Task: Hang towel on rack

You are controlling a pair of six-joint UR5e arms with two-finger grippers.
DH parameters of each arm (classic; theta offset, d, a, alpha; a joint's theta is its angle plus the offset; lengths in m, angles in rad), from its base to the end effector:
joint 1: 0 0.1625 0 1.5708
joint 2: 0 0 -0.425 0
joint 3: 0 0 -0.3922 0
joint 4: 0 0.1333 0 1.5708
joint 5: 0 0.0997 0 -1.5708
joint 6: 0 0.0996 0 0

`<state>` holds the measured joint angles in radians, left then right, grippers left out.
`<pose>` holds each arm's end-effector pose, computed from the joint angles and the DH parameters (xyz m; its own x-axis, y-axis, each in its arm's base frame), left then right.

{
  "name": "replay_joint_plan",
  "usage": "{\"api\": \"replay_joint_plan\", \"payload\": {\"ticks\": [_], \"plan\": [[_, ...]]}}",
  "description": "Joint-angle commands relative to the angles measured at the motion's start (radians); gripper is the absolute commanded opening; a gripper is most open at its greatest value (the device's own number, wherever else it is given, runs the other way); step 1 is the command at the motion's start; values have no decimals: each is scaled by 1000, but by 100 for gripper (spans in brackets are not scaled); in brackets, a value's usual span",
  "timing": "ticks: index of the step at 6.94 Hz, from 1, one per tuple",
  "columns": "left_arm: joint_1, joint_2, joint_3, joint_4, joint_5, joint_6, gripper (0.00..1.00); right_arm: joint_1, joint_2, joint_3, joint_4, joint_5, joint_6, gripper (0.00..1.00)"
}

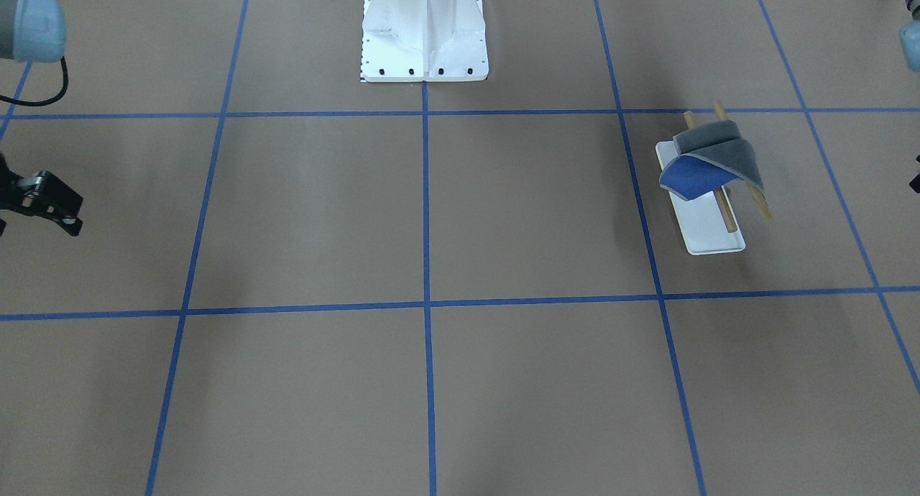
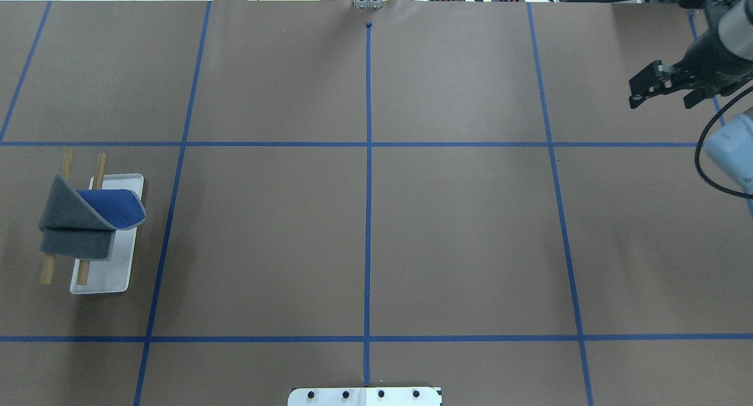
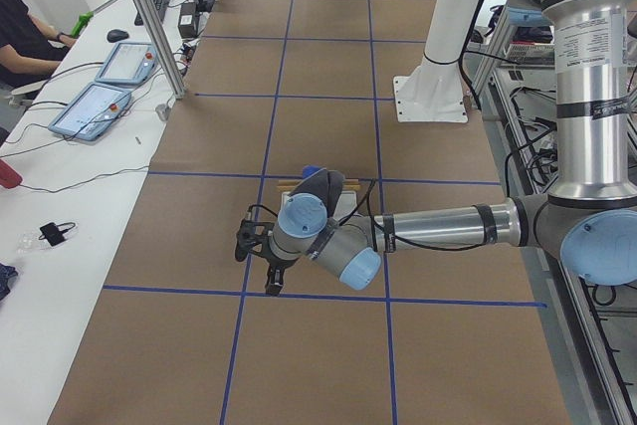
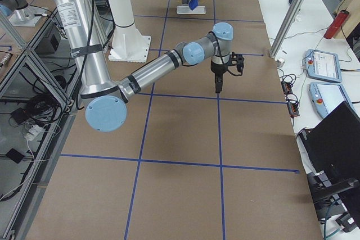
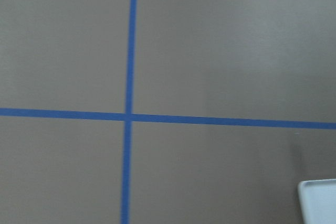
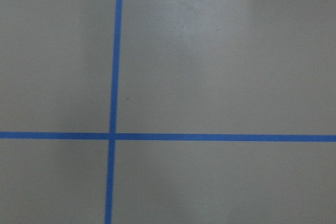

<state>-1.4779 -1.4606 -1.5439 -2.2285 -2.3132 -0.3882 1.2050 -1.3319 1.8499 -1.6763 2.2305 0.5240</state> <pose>-0.0226 -0.4689 0.6526 0.6807 0.0462 -0.7311 0.1914 0.9521 0.2384 -0.1343 -0.5527 0.4134 0.7268 -0.0153 0.6867 -0.0415 0.9969 0.0662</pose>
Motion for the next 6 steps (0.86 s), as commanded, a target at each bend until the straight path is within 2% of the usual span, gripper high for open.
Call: {"api": "replay_joint_plan", "payload": {"ticks": [1,2,3,5,6], "plan": [[-94,-90,2,264,-3,308,98,157,-61,-107,1,61,-258,100],[-99,-96,4,300,-8,348,98,210,-94,-151,1,64,-357,100],[-99,-83,4,288,-3,348,98,272,-119,-184,-3,83,-380,100],[-99,-92,48,293,8,348,98,344,-206,-183,-8,121,-488,100],[-99,-96,44,291,58,347,98,356,-217,-186,-13,107,-495,100]]}}
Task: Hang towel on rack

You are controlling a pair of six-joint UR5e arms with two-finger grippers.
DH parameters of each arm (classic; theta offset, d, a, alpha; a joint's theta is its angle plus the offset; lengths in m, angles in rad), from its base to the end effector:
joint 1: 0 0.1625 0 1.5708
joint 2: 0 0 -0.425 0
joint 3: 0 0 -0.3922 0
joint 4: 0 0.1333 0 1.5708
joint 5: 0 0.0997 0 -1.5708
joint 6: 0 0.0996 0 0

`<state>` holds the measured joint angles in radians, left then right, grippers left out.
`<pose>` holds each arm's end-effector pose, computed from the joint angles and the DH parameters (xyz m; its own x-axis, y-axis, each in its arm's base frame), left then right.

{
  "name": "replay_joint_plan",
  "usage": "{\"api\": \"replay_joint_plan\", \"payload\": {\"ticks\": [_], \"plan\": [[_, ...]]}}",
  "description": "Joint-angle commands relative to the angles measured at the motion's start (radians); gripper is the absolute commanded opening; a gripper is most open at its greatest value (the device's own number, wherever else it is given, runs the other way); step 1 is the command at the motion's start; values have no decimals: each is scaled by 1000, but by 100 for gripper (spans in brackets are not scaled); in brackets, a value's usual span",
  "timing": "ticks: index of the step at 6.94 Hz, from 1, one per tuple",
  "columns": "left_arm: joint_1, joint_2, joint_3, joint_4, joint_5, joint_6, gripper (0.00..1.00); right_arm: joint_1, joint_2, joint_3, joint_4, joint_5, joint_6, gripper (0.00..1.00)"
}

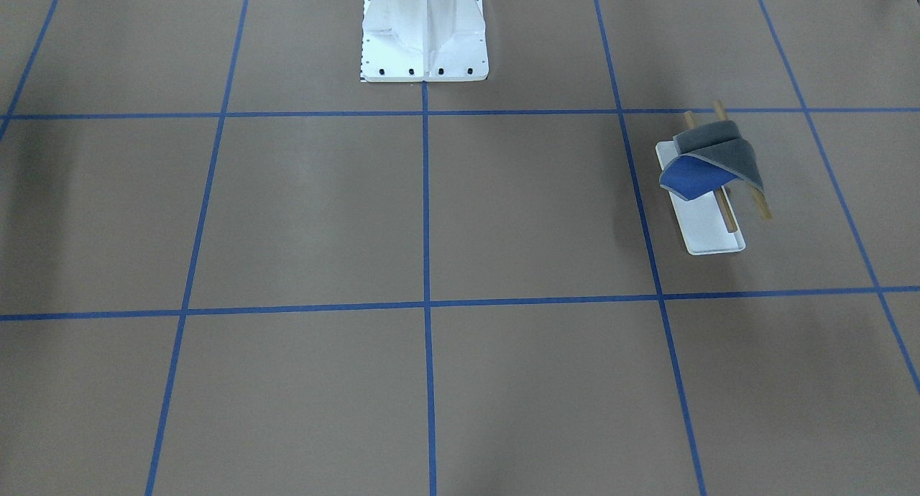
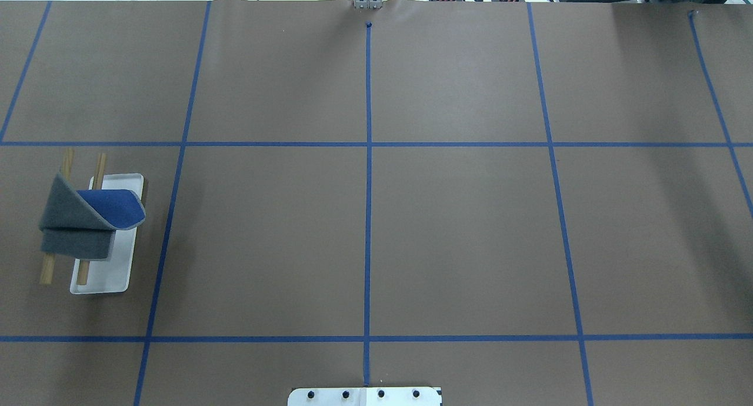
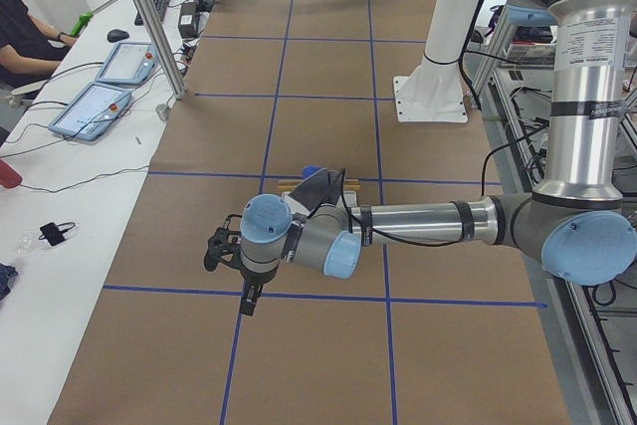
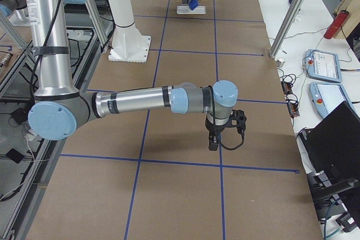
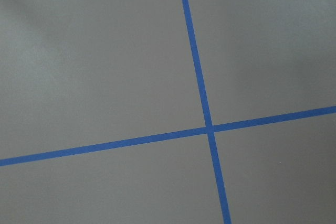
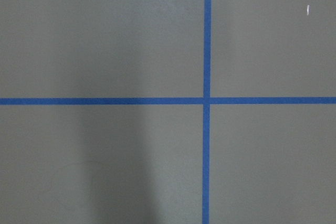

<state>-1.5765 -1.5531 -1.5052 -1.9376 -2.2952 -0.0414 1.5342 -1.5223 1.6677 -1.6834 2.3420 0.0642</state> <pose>-0.0701 -0.4995 0.6638 0.7491 0.1412 -0.6473 0.0365 0.9667 0.2532 0.0452 -0.5126 0.5983 0.7166 0.0151 0.6973 -0.0094 0.9999 -0.0120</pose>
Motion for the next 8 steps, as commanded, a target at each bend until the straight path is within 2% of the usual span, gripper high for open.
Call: {"api": "replay_joint_plan", "payload": {"ticks": [1,3,5,8], "plan": [[0,-4,8,11,42,0,98,38,-54,-2,-7,-6,-37,100],[0,-2,-18,58,33,-9,98,50,-85,-2,-9,-6,-58,100],[0,-10,-128,234,30,-9,98,53,-119,12,-7,2,-58,100],[1,-10,-112,233,30,-8,98,55,-90,33,-69,0,-58,100]]}}
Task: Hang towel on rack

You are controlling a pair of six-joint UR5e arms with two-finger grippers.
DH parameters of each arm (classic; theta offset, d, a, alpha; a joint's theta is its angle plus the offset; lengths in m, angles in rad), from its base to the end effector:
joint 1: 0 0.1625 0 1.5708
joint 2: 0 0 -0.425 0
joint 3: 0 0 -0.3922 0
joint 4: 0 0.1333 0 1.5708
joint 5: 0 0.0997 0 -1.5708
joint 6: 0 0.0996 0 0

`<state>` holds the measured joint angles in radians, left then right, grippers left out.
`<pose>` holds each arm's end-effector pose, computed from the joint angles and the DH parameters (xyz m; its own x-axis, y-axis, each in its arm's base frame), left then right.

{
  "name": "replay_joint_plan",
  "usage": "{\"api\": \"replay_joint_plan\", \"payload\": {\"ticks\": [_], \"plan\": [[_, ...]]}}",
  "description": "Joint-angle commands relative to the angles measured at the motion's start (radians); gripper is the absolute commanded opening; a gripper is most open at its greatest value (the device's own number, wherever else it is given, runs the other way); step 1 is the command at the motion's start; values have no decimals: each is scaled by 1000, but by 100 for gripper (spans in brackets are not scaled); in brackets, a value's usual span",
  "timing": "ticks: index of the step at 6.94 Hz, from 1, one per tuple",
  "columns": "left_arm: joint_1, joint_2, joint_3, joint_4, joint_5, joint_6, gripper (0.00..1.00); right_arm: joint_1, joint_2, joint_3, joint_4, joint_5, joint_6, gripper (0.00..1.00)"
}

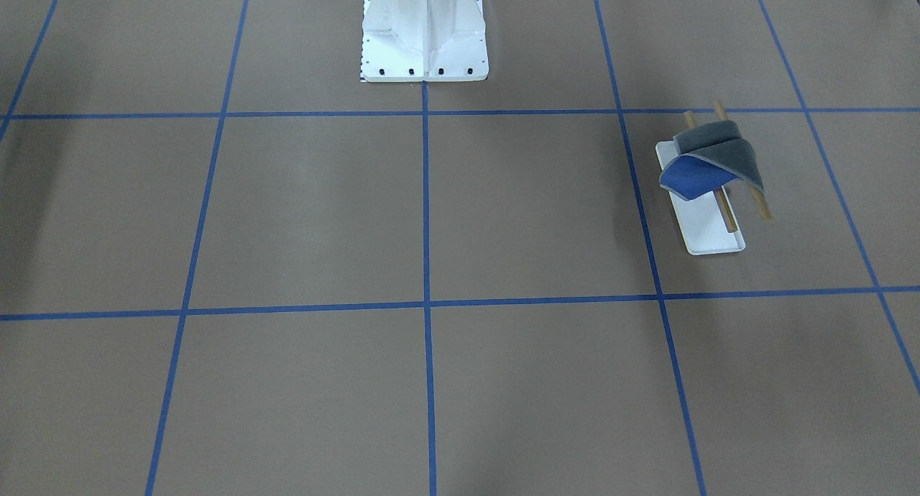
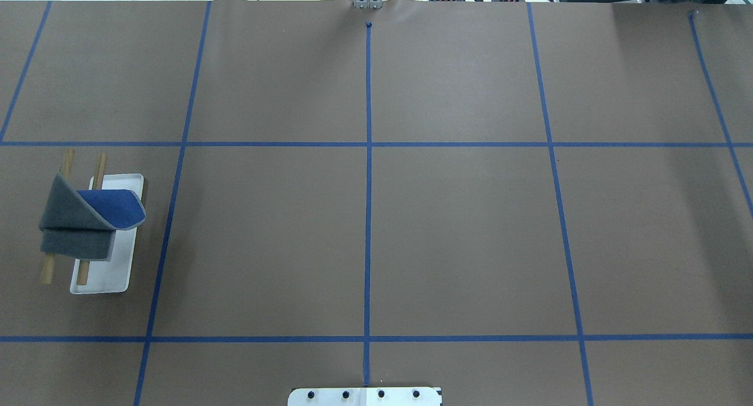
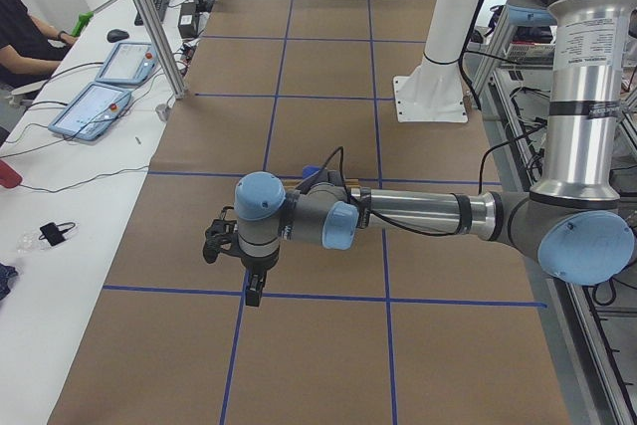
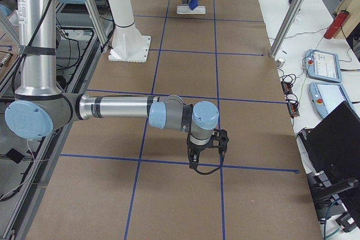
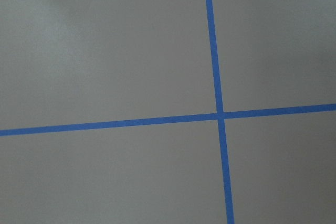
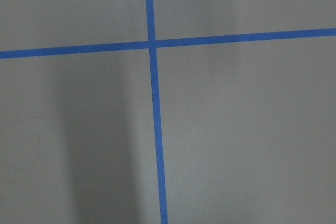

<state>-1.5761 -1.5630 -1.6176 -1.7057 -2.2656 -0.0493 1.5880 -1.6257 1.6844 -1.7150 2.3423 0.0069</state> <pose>-0.0722 -0.4996 0.6303 0.7676 0.0580 -0.6383 0.0431 0.9890 0.1417 0.0718 -0.4603 0.6435 0.7156 0.0787 0.6941 -0.0221 0.9957 -0.0902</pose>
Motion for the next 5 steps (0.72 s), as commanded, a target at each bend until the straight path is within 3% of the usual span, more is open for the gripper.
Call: {"api": "replay_joint_plan", "payload": {"ticks": [1,5], "plan": [[1,1,1,1,0,0,98,3,36,23,-88,-6,-1,100],[1,1,-1,-5,0,3,98,3,32,20,-92,-5,1,100]]}}
